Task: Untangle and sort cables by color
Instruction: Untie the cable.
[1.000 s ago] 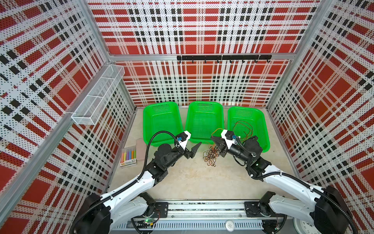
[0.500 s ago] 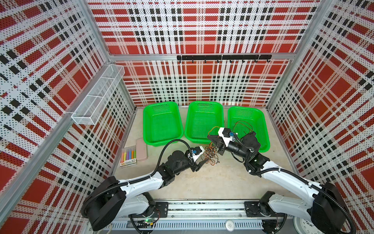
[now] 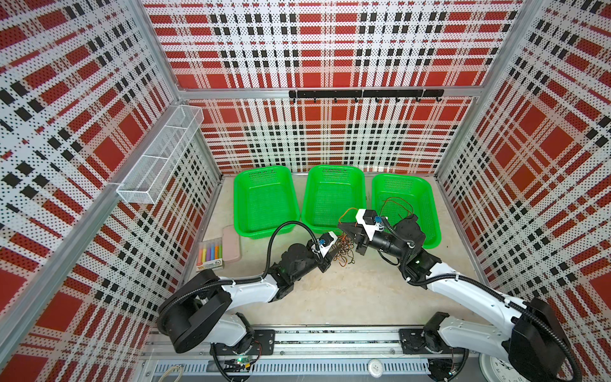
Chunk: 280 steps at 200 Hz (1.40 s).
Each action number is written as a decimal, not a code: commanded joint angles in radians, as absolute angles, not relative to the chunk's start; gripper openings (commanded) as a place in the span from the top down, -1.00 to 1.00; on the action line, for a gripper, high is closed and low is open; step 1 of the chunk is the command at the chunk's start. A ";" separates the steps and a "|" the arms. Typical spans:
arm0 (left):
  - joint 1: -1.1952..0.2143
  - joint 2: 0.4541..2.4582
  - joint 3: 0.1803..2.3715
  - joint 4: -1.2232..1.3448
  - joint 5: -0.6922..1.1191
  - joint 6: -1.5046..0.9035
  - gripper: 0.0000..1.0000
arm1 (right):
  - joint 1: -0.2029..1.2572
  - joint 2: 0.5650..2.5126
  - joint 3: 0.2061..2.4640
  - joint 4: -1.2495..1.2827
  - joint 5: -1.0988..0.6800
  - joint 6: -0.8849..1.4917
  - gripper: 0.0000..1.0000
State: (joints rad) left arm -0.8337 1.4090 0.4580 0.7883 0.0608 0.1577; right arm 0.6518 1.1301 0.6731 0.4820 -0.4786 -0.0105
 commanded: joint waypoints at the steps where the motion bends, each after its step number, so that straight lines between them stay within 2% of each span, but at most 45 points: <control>1: -0.847 1.426 0.485 0.860 0.045 0.135 0.33 | 0.642 1.103 0.678 0.446 -0.487 -0.013 1.00; 20: -0.853 1.437 0.485 0.870 0.038 0.131 0.39 | 0.631 1.091 0.672 0.459 -0.477 0.001 1.00; 59: -0.868 1.466 0.510 0.881 0.053 0.129 0.35 | 0.626 1.097 0.680 0.465 -0.480 0.020 1.00; 90: -0.878 1.495 0.531 0.882 0.056 0.133 0.47 | 0.626 1.099 0.676 0.480 -0.481 0.041 1.00; 117: -0.880 1.497 0.538 0.885 0.073 0.141 0.72 | 0.625 1.092 0.672 0.483 -0.458 0.059 1.00; 137: -0.879 1.494 0.536 0.885 0.078 0.144 1.00 | 0.622 1.079 0.667 0.489 -0.422 0.075 1.00; 168: -0.877 1.481 0.507 0.885 0.083 0.145 1.00 | 0.589 1.040 0.683 0.472 -0.273 0.140 1.00; 202: -0.870 1.443 0.451 0.874 0.078 0.131 1.00 | 0.575 1.032 0.820 0.265 -0.084 0.158 1.00; 280: -0.839 1.384 0.398 0.754 0.012 0.122 1.00 | 0.543 1.005 0.995 0.137 -0.007 0.047 1.00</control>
